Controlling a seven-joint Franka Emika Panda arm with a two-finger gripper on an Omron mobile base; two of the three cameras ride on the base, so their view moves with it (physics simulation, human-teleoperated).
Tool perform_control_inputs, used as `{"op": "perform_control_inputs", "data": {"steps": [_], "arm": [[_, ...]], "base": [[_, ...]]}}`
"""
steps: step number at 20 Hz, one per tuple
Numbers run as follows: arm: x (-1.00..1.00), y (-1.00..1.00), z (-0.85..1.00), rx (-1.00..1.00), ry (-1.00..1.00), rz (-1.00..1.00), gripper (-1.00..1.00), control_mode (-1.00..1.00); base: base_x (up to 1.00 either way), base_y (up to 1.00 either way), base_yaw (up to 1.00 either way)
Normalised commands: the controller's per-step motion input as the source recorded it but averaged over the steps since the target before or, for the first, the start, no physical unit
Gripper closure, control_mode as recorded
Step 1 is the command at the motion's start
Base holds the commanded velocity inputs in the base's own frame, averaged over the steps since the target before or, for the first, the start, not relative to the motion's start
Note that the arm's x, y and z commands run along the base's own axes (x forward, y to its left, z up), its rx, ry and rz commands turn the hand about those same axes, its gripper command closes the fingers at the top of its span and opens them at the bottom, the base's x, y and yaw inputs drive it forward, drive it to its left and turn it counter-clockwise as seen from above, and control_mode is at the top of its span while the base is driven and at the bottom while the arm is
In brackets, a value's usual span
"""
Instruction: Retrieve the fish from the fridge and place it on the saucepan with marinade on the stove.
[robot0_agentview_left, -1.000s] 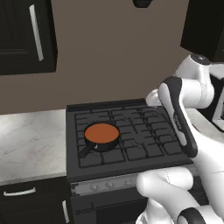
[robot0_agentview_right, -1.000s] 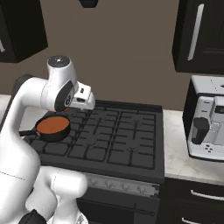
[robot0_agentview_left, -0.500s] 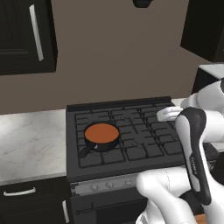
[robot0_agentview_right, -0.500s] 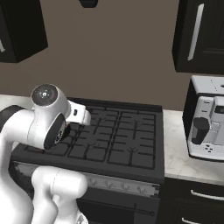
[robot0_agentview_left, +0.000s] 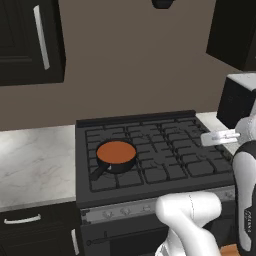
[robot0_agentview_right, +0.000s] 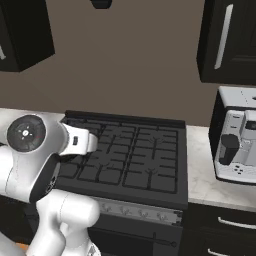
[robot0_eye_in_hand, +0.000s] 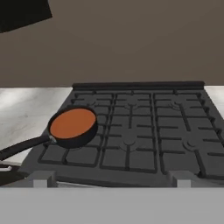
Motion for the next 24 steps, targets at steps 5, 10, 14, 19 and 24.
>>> {"op": "perform_control_inputs", "data": {"steps": [5, 10, 14, 19, 24], "arm": [[-0.59, 0.00, 0.00, 0.00, -0.29, 0.00, -1.00, -1.00], [-0.20, 0.00, -0.04, 0.00, -0.13, 0.00, -1.00, -1.00], [-0.33, 0.00, -0.24, 0.00, -0.12, 0.00, -1.00, -1.00], [-0.03, 0.00, -0.03, 0.00, 0.00, 0.00, -1.00, -1.00], [0.00, 0.00, 0.00, 0.00, 0.00, 0.00, -1.00, 1.00]], "base": [[0.00, 0.00, 0.00], [0.00, 0.00, 0.00], [0.00, 0.00, 0.00], [0.00, 0.00, 0.00], [-0.13, 0.00, 0.00]]}}
